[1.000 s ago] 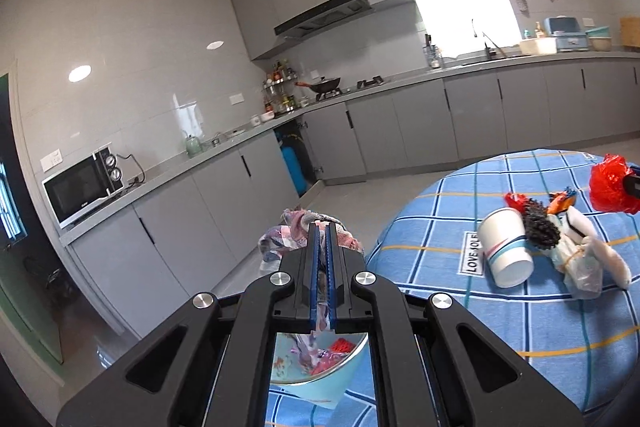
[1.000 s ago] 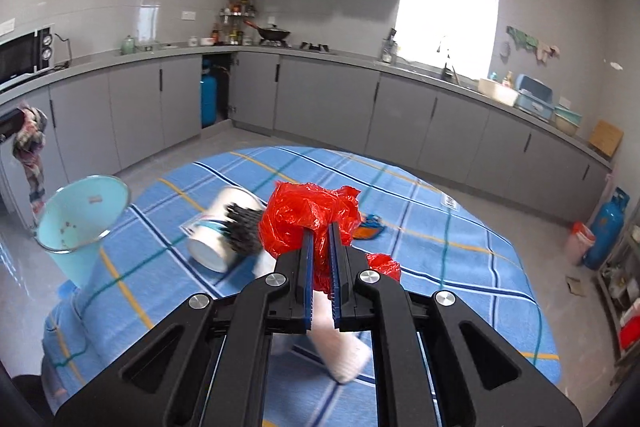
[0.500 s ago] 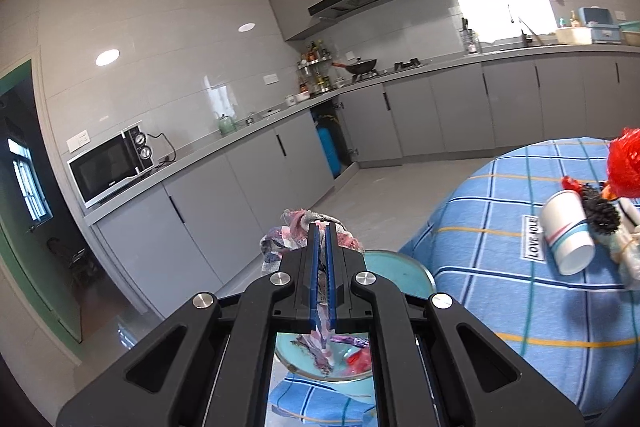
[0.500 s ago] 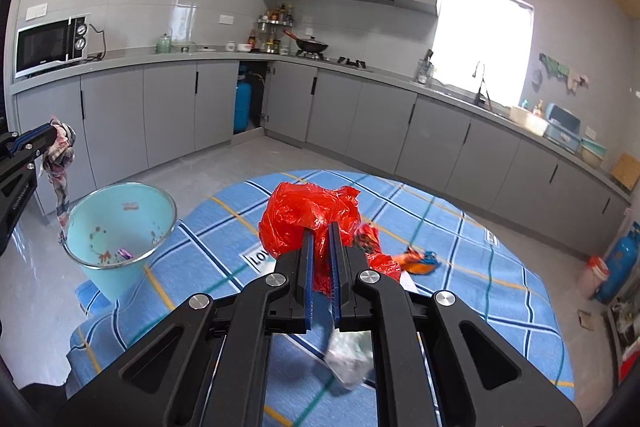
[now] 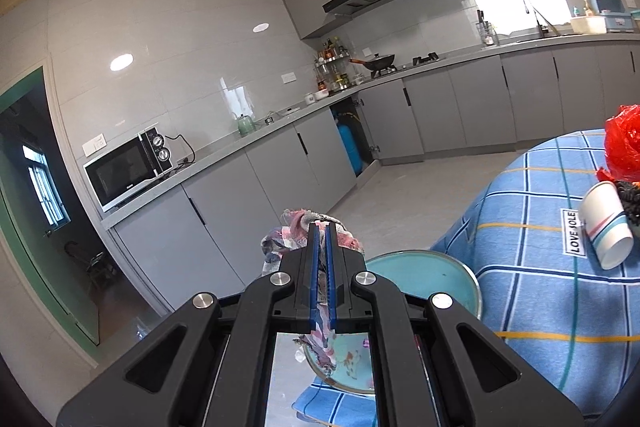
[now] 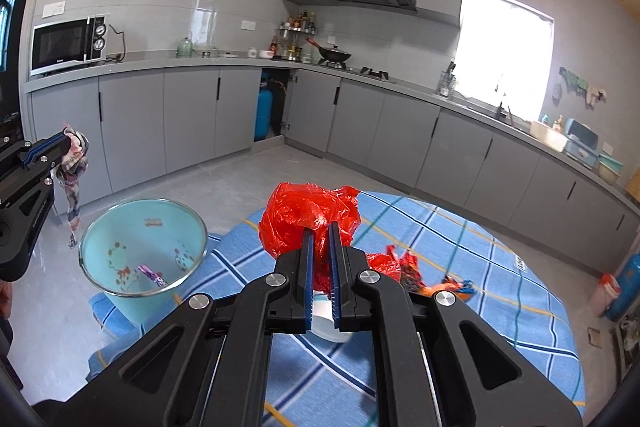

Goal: Collect trash
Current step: 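Carry the patterned cloth and red bag over the light-blue bin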

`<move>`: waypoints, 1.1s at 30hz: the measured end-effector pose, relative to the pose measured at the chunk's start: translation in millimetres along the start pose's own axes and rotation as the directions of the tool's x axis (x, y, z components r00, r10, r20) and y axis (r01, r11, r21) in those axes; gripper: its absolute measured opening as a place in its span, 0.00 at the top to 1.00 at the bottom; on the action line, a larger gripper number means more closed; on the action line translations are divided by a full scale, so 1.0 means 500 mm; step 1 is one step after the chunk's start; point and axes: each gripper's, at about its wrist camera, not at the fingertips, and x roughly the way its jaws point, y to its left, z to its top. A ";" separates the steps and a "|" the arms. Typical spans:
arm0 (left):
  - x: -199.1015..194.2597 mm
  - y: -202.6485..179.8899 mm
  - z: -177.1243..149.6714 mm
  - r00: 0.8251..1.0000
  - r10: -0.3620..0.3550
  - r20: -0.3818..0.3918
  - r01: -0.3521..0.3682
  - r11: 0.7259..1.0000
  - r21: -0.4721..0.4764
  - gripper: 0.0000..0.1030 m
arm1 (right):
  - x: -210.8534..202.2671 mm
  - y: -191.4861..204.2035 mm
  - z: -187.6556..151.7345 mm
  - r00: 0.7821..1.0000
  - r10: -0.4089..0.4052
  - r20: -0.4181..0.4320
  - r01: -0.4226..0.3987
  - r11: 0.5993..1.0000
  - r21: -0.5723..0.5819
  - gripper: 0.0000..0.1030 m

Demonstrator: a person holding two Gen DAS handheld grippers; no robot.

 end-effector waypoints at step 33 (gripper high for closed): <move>0.120 0.062 -0.029 0.991 0.096 -0.099 -0.096 0.995 0.005 0.97 | 0.108 0.161 0.063 0.984 0.176 -0.025 -0.177 0.982 -0.073 0.93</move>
